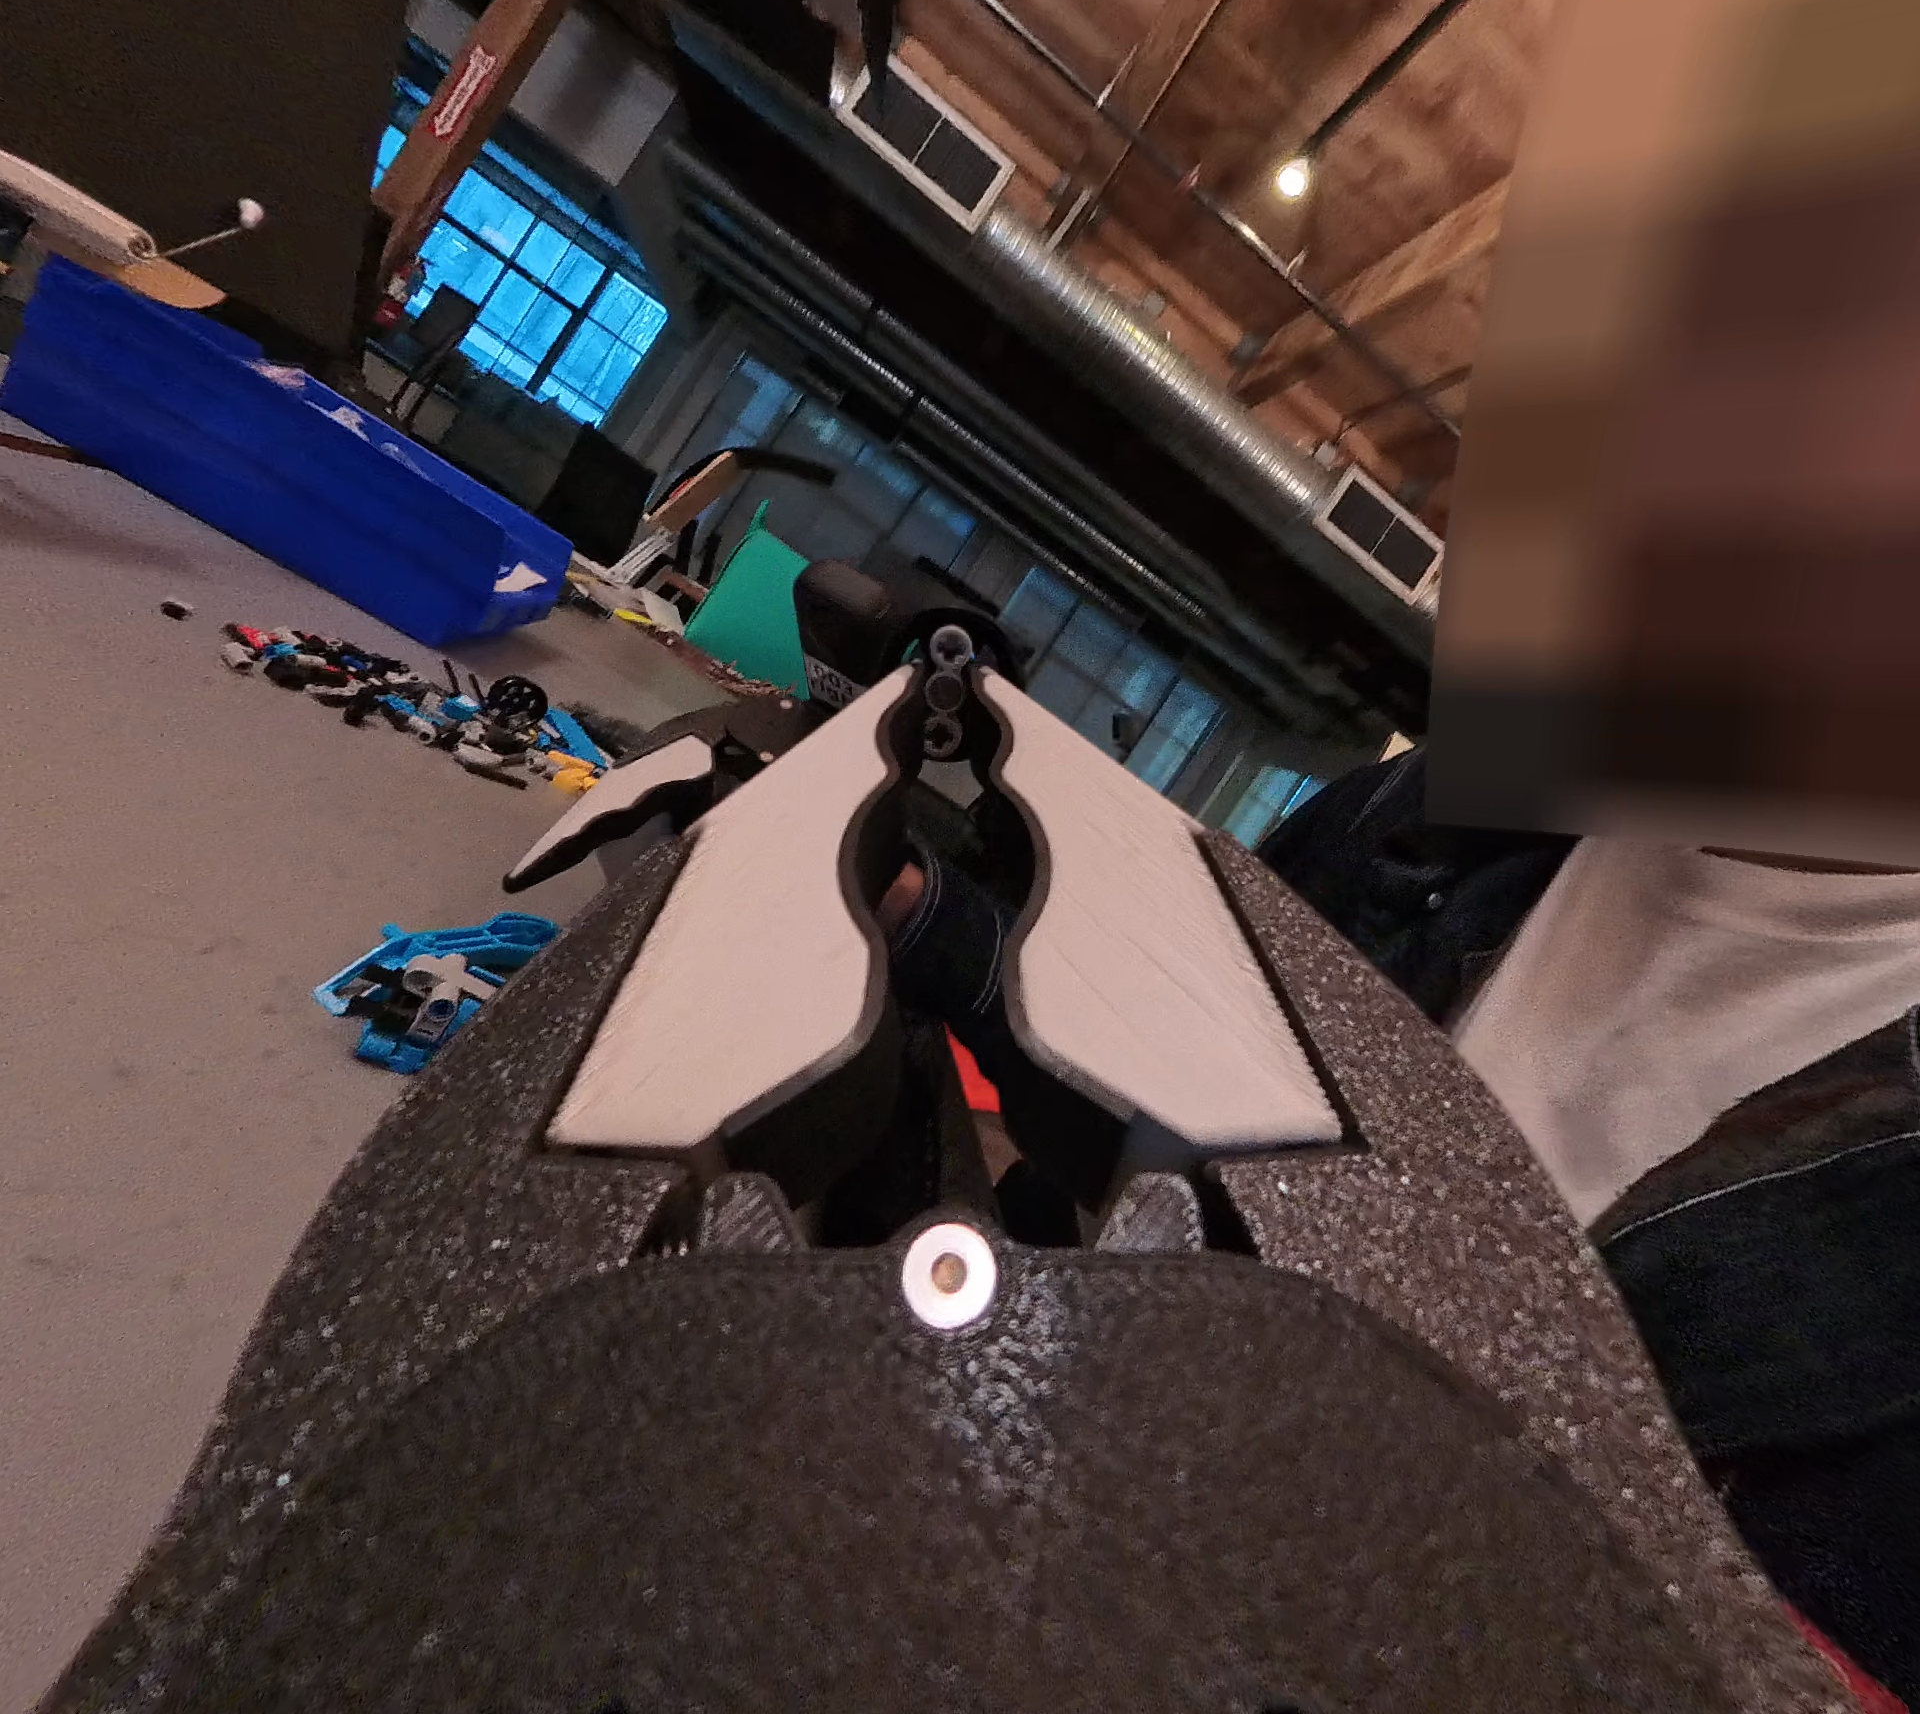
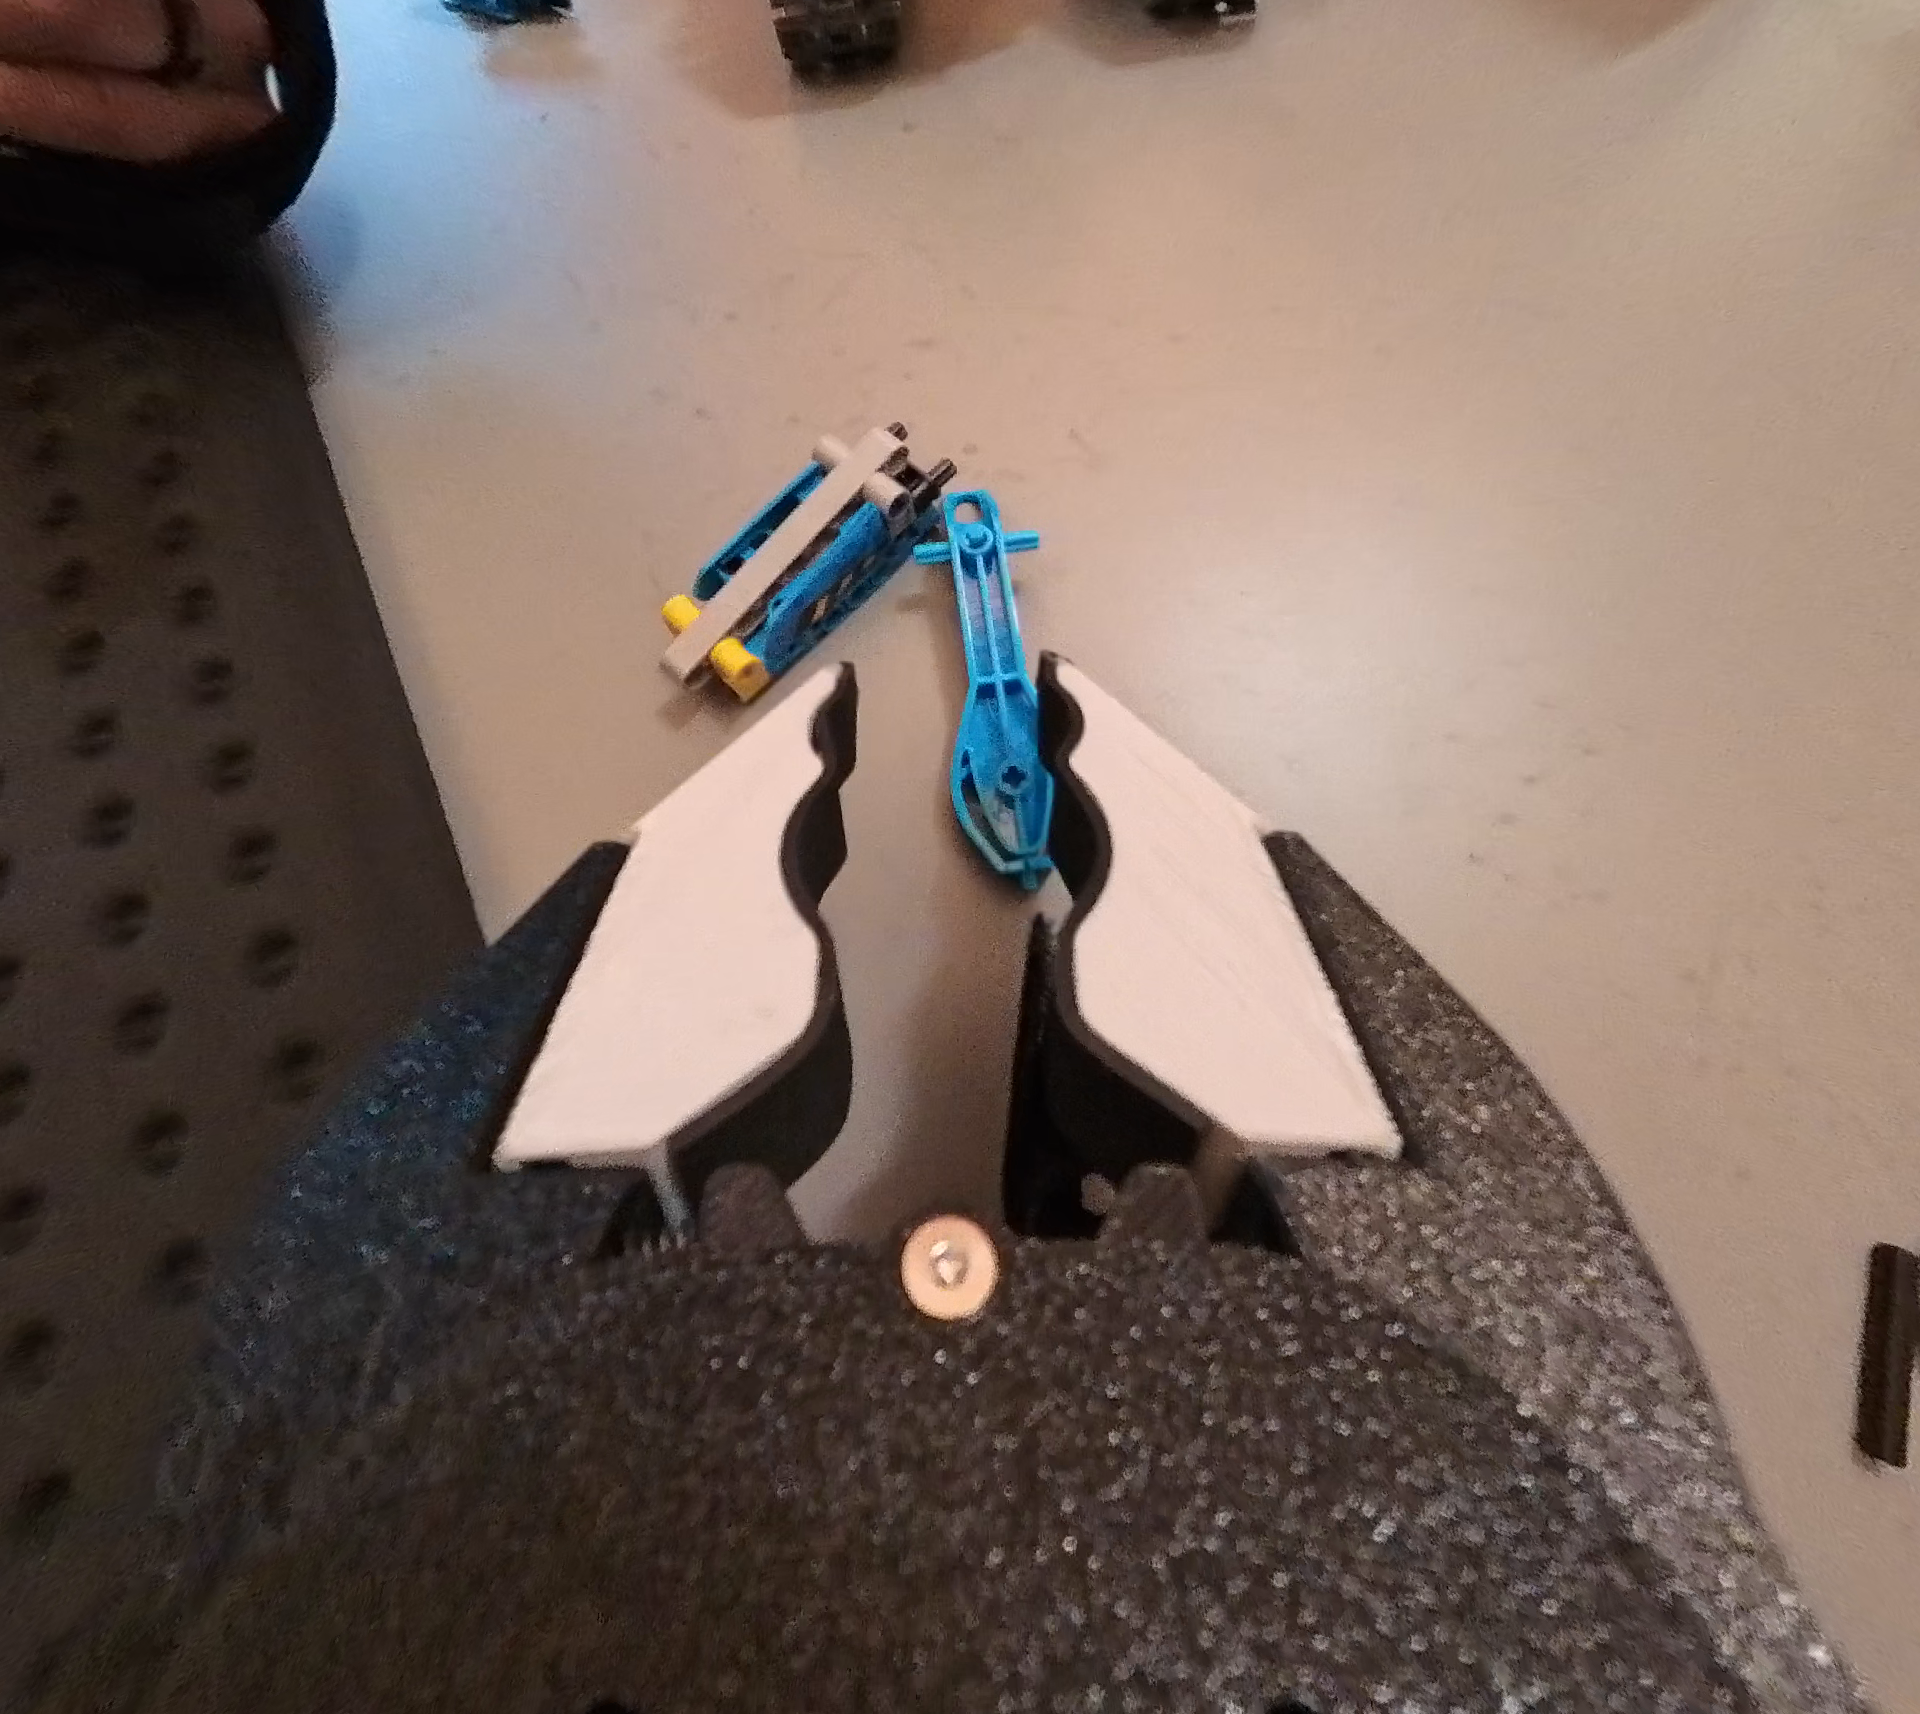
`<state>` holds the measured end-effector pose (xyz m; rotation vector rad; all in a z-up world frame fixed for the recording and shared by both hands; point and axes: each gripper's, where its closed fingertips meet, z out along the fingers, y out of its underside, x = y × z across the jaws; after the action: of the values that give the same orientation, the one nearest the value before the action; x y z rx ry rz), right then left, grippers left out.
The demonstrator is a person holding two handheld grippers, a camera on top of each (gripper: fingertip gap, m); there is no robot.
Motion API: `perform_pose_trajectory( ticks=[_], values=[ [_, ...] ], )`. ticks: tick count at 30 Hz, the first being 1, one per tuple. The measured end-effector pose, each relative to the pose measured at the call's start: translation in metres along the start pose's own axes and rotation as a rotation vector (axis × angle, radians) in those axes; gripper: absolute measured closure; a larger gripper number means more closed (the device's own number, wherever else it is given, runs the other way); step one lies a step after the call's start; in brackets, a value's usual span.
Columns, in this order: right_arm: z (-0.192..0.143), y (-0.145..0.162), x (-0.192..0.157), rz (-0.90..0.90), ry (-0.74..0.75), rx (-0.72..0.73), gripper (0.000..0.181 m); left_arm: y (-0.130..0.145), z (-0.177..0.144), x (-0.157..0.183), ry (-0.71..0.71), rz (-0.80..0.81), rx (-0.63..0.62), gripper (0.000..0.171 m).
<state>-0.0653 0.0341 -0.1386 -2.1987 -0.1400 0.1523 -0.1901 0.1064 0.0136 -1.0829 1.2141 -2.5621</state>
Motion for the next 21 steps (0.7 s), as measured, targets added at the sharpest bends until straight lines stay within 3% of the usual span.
perform_pose_trajectory(
  ticks=[5, 9, 12, 14, 21],
  values=[
    [0.002, 0.014, 0.009, 0.049, -0.013, -0.057, 0.147, 0.005, 0.002, -0.002, -0.009, -0.001, -0.023, 0.165],
    [0.007, -0.002, 0.017, -0.007, 0.016, -0.037, 0.151, 0.013, 0.006, -0.002, -0.016, 0.013, -0.068, 0.165],
    [0.017, -0.016, 0.006, 0.058, -0.136, -0.044, 0.151, 0.015, 0.007, -0.003, -0.019, 0.019, -0.075, 0.165],
    [0.026, -0.007, 0.002, 0.053, -0.224, -0.136, 0.147, 0.013, 0.006, -0.003, -0.020, 0.016, -0.063, 0.165],
    [0.035, 0.001, 0.014, -0.082, -0.147, -0.265, 0.151, -0.002, -0.002, -0.001, 0.016, -0.039, 0.021, 0.165]
  ],
)
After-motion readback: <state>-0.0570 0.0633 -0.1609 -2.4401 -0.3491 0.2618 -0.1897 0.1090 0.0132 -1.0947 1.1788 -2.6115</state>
